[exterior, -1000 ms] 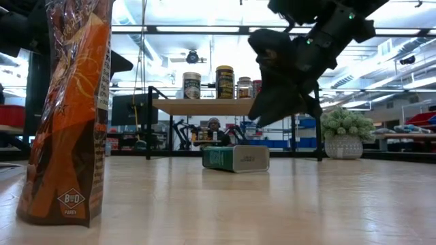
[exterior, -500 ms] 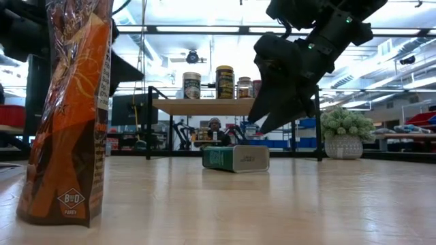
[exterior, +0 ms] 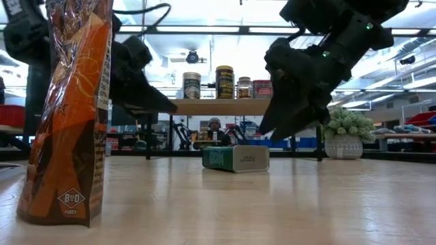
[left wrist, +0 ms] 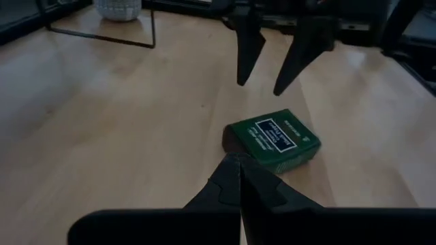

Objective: Shelf spices
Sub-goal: Put the green seasoning can on the shelf aligned with the other red seasoning can

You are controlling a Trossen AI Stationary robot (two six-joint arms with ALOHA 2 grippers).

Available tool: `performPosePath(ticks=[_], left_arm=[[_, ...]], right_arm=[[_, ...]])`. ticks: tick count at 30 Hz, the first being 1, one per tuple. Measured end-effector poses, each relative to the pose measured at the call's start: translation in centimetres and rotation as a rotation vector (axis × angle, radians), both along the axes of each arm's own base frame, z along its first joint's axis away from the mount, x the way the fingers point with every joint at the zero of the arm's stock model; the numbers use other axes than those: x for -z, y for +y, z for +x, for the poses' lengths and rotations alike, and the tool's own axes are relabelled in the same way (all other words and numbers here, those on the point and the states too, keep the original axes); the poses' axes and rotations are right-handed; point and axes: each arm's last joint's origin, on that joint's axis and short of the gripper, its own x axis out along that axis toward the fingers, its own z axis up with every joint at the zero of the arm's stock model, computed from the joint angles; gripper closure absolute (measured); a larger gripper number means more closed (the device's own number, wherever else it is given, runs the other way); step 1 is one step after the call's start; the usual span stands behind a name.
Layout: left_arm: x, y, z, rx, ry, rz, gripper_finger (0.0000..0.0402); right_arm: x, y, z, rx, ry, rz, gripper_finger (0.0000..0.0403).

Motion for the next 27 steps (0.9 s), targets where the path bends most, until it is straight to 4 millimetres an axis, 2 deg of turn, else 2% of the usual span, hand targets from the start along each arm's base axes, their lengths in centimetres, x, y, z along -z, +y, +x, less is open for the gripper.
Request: performPosePath(ticks=[5, 15, 22, 27], left_arm=[[1.2, 0.2, 1.5, 0.020, 0.034, -0.020, 0.0401], [3.2, 0.0, 4.4, 0.061, 0.116, -0.058, 0.0401], [3.2, 0.0, 4.6, 0.062, 0.115, -0.058, 0.0401], [3.4, 0.0, 4.6, 0.061, 0.126, -0.058, 0.0401]], right_arm=[[0.1, 0.0, 0.4, 0.007, -0.037, -0.013, 0.0189], [2.2, 0.7, 1.4, -0.049, -0.033, 0.043, 0.0195], [2.4, 1.2, 1.5, -0.082, -0.039, 0.029, 0.0200], [1.9, 1.2, 1.8, -0.118, -0.077, 0.004, 0.0210]])
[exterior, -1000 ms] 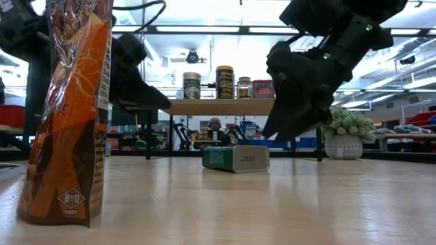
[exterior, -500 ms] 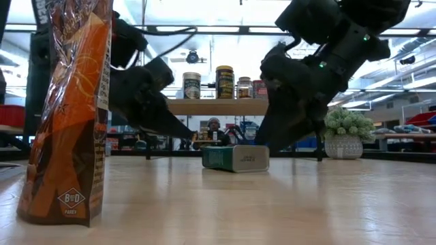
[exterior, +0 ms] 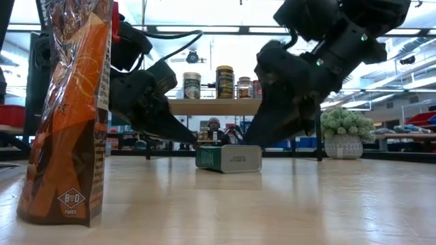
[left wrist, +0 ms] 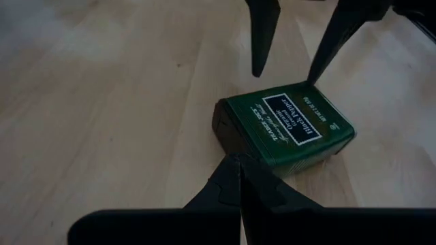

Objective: Shelf spices
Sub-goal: Put the green seasoning can on the shelf aligned with the other red seasoning can

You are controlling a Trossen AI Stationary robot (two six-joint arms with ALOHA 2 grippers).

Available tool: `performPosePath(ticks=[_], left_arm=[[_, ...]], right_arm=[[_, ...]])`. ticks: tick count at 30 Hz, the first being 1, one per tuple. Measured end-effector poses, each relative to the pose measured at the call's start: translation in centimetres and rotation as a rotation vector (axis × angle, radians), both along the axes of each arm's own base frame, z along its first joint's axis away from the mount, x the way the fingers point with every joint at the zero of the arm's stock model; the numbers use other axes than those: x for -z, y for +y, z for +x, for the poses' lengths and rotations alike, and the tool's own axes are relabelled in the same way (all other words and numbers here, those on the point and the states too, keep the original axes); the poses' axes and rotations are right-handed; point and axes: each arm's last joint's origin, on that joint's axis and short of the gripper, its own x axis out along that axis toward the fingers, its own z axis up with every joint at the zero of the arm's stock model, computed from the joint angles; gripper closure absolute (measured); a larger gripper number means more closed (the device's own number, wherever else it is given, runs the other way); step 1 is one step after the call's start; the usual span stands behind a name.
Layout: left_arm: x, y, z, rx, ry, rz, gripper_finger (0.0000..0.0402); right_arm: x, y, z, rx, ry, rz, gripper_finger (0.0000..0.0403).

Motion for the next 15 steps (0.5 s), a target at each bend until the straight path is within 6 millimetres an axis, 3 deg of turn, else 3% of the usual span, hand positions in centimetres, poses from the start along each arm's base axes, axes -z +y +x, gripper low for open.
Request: performPosePath(ticks=[4, 15], left_arm=[[-0.02, 0.00, 0.01, 0.000, -0.003, 0.000, 0.0401], [0.00, 0.00, 0.00, 0.000, 0.000, 0.000, 0.0401]], right_arm=[[-0.76, 0.07, 0.30, -0.007, -0.037, -0.004, 0.0217], [0.11, 0.70, -0.56, -0.033, 0.070, 0.005, 0.0223]])
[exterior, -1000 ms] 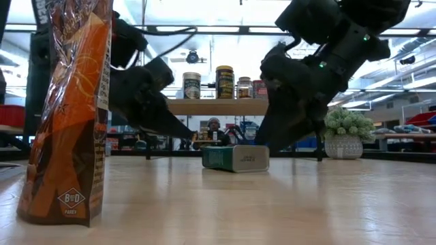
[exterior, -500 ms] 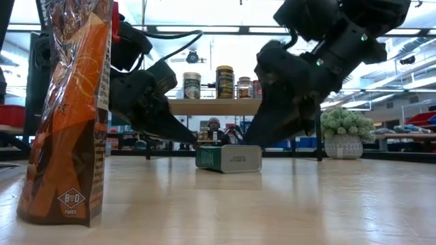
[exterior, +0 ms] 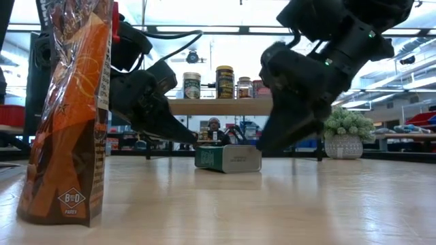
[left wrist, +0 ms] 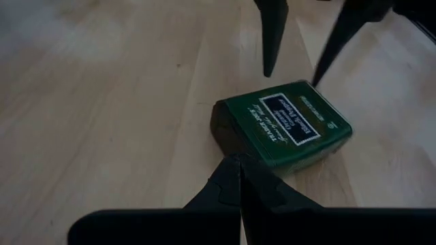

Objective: Shelf spices
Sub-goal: Put the green seasoning can on the shelf aligned with the other red seasoning can

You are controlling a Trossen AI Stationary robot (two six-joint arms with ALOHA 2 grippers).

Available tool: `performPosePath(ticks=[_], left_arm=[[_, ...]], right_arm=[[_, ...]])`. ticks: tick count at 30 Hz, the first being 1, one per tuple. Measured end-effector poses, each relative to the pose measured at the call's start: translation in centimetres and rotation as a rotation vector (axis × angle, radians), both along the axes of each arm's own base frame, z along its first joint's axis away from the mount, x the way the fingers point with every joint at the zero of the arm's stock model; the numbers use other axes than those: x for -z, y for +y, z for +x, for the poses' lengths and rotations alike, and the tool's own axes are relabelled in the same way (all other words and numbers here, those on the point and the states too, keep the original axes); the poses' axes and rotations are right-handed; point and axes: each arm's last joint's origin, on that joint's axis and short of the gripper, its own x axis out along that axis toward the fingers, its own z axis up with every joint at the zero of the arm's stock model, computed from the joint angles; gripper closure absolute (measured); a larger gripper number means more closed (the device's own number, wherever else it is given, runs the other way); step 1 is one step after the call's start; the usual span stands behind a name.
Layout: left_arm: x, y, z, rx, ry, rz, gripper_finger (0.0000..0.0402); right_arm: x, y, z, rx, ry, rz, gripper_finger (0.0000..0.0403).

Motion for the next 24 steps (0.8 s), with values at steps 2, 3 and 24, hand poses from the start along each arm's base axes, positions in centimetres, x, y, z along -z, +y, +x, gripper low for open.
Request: performPosePath(ticks=[2, 3, 24], left_arm=[[0.0, 0.0, 0.0, 0.000, 0.002, 0.000, 0.0401], [0.0, 0.0, 0.0, 0.000, 0.001, 0.000, 0.0401], [0.0, 0.0, 0.0, 0.000, 0.003, 0.000, 0.0401]], right_arm=[[0.2, 0.0, -0.3, 0.021, 0.033, 0.009, 0.0225], [0.3, 0.1, -0.3, 0.022, 0.036, 0.011, 0.0226], [-0.1, -0.2, 0.0, 0.043, -0.011, -0.075, 0.0247]])
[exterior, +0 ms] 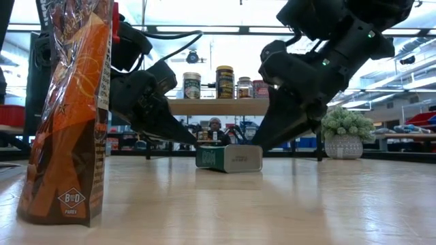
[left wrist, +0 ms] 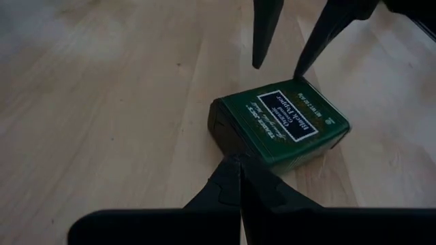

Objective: Shelf spices
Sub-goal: Put the green seasoning can on the shelf aligned with the other red seasoning can

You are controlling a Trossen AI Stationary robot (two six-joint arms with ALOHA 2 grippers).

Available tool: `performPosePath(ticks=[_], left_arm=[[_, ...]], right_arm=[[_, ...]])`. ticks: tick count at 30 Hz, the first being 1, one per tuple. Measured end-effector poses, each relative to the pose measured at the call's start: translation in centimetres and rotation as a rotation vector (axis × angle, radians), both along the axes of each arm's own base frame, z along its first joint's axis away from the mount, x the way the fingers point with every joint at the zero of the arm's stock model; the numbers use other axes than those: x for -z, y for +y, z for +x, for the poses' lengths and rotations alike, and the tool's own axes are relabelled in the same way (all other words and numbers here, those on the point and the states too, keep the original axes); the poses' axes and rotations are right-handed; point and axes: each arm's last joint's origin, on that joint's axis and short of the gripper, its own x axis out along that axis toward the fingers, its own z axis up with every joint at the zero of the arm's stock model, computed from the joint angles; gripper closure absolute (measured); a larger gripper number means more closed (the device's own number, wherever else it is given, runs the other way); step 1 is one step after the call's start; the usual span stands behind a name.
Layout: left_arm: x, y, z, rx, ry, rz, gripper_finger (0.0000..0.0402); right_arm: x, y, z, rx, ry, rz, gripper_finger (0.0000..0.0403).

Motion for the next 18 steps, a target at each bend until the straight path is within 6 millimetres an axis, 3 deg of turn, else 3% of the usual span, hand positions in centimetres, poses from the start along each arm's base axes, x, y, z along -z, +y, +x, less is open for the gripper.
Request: performPosePath(ticks=[12, 18], left_arm=[[0.0, 0.0, 0.0, 0.000, 0.001, 0.000, 0.0401], [0.0, 0.0, 0.0, 0.000, 0.000, 0.000, 0.0401]], right_arm=[[0.1, 0.7, -0.2, -0.058, 0.020, 0.015, 0.0255], [1.0, 1.4, -1.4, -0.102, 0.141, -0.033, 0.0259]])
